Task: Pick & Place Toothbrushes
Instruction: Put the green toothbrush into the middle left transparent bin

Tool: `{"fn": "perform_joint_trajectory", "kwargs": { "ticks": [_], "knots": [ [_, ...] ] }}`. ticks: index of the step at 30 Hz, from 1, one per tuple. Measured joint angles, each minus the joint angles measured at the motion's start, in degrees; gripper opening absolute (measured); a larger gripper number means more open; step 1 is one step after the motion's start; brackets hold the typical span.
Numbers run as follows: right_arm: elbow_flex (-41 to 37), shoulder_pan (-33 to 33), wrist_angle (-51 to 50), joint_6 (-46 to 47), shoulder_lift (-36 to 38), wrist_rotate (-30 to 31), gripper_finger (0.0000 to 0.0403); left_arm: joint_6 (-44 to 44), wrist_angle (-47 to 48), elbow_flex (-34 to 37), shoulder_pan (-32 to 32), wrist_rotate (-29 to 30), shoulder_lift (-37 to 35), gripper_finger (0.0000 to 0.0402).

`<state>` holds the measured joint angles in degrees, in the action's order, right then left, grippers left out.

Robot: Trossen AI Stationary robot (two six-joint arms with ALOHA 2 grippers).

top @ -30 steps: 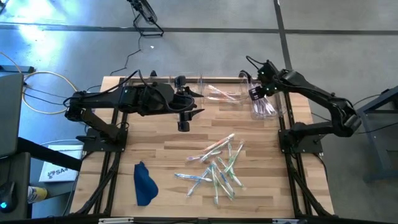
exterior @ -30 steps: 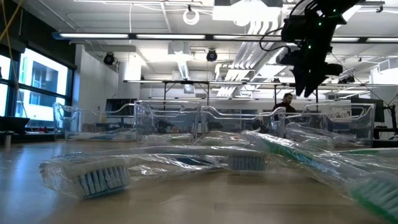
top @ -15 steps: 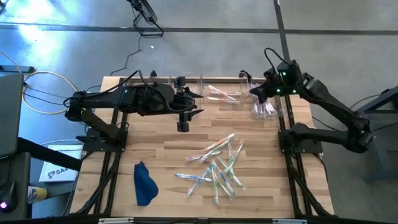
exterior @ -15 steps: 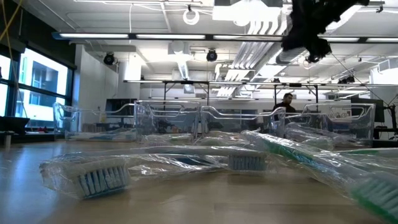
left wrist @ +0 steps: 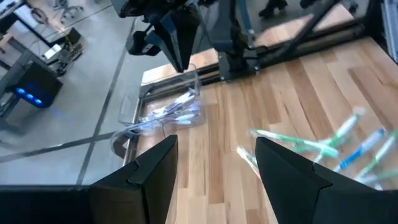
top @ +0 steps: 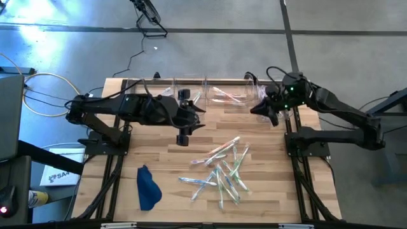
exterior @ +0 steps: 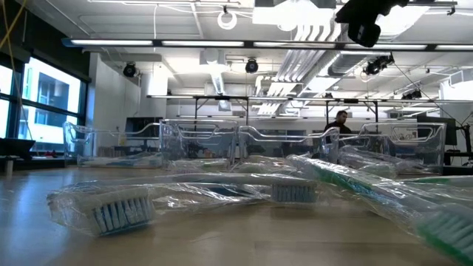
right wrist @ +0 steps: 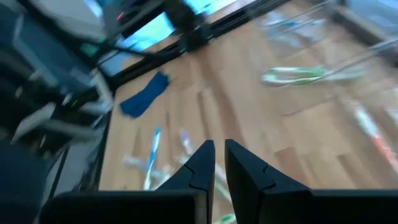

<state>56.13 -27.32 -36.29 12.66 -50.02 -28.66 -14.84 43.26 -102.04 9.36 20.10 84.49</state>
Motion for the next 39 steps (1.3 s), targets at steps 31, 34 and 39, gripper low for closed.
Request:
{"fn": "perform_joint_trajectory", "kwargs": {
  "ticks": [31,34,39],
  "knots": [
    [-0.9,17.6,-3.6,-9.9,-13.1,-5.0,0.0029,-1.4,2.3,0.0,1.5,-0.2,0.0,0.0209],
    [-0.9,20.5,-4.5,-11.6,-14.6,1.0,0.0030,-1.4,2.3,0.0,1.5,-0.7,0.0,0.0209],
    [-0.9,25.6,-4.5,-13.7,-17.2,7.8,0.0054,-1.4,2.3,0.0,1.5,-0.9,0.0,0.0209]
  ]
}}
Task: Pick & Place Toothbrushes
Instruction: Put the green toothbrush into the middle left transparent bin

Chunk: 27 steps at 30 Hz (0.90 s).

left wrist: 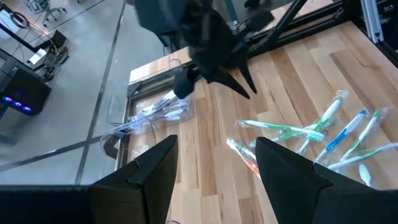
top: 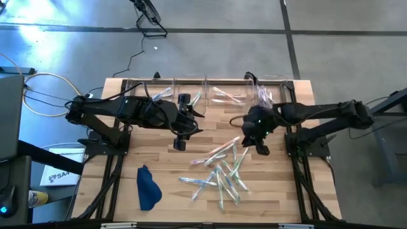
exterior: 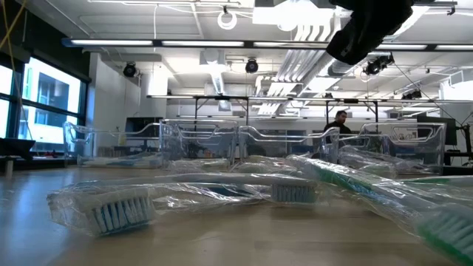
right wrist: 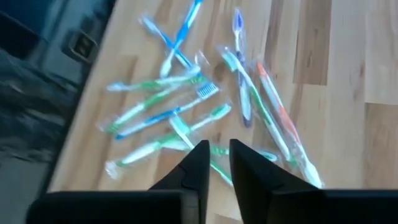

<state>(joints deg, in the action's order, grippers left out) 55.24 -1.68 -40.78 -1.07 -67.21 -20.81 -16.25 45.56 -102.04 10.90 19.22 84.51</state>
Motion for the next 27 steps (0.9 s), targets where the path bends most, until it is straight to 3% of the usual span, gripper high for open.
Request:
{"fn": "perform_joint_trajectory", "kwargs": {
  "ticks": [6,11,27],
  "knots": [
    [0.0,5.6,-3.7,-3.3,-2.5,7.5,0.0131,0.0,0.0,0.0,0.0,0.0,0.0,0.0209],
    [0.0,8.7,-6.3,-3.6,-4.0,8.5,0.0182,0.0,0.0,0.0,0.0,-0.2,0.0,0.0209],
    [-1.5,13.1,-5.4,0.5,-4.4,13.4,0.0190,0.0,0.0,0.0,0.0,-0.2,0.0,0.0209]
  ]
}}
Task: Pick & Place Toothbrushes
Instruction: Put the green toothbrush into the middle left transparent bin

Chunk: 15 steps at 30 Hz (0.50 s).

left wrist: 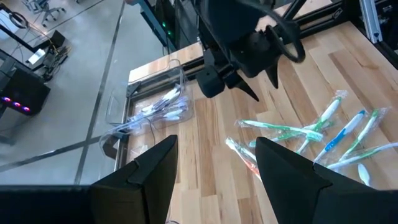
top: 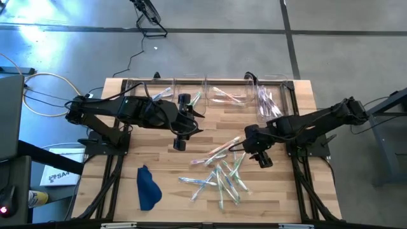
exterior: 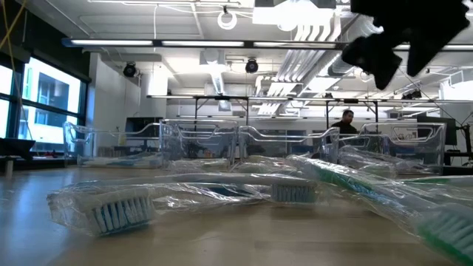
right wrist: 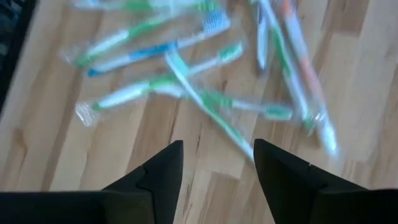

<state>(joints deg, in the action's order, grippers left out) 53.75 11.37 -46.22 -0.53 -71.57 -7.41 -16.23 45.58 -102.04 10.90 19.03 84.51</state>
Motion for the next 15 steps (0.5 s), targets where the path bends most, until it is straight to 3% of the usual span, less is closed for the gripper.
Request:
{"fn": "perform_joint_trajectory", "kwargs": {
  "ticks": [11,15],
  "knots": [
    [-8.1,1.1,6.9,0.4,0.0,0.1,0.0190,0.0,0.0,0.0,0.0,0.0,0.0,0.0209],
    [-9.2,1.1,9.6,0.3,0.0,3.3,0.0190,0.0,0.0,0.0,0.0,0.0,0.0,0.0209]
  ]
}}
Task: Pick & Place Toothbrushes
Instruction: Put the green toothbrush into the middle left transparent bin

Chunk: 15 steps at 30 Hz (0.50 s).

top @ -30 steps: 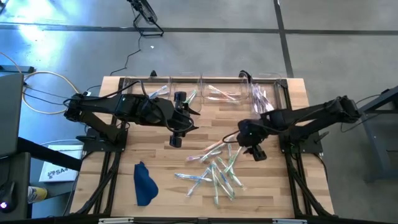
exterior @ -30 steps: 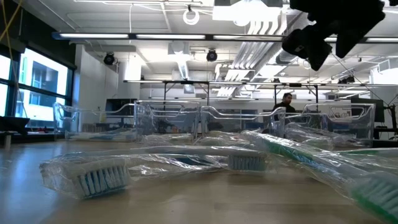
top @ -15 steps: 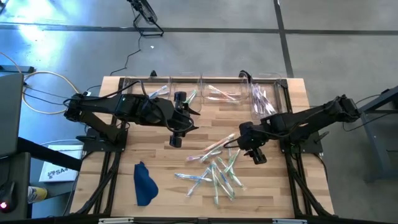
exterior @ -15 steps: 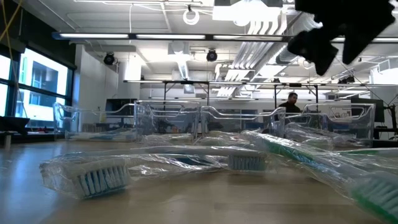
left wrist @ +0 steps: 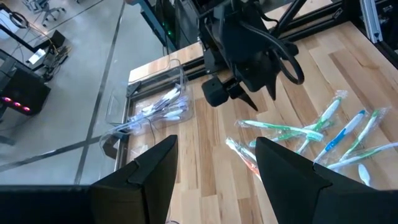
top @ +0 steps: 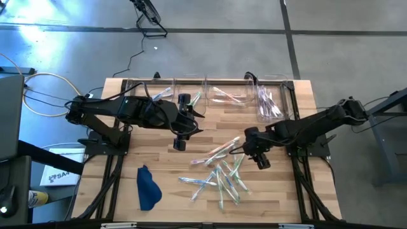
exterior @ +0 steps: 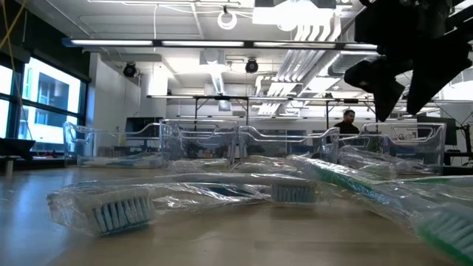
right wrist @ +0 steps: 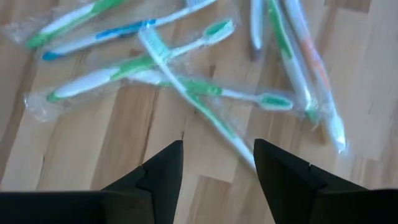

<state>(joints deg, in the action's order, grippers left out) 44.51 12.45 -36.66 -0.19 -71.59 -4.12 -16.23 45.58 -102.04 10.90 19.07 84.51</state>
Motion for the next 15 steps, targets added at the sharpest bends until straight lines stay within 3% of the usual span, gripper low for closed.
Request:
{"fn": "perform_joint_trajectory", "kwargs": {
  "ticks": [6,15],
  "knots": [
    [-2.3,0.0,3.4,0.3,-2.3,-0.3,0.0190,0.0,0.0,0.0,0.0,0.0,0.0,0.0209],
    [-2.4,0.3,10.3,-0.1,-11.8,1.4,0.0190,0.0,0.0,0.0,0.0,0.2,0.0,0.0209]
  ]
}}
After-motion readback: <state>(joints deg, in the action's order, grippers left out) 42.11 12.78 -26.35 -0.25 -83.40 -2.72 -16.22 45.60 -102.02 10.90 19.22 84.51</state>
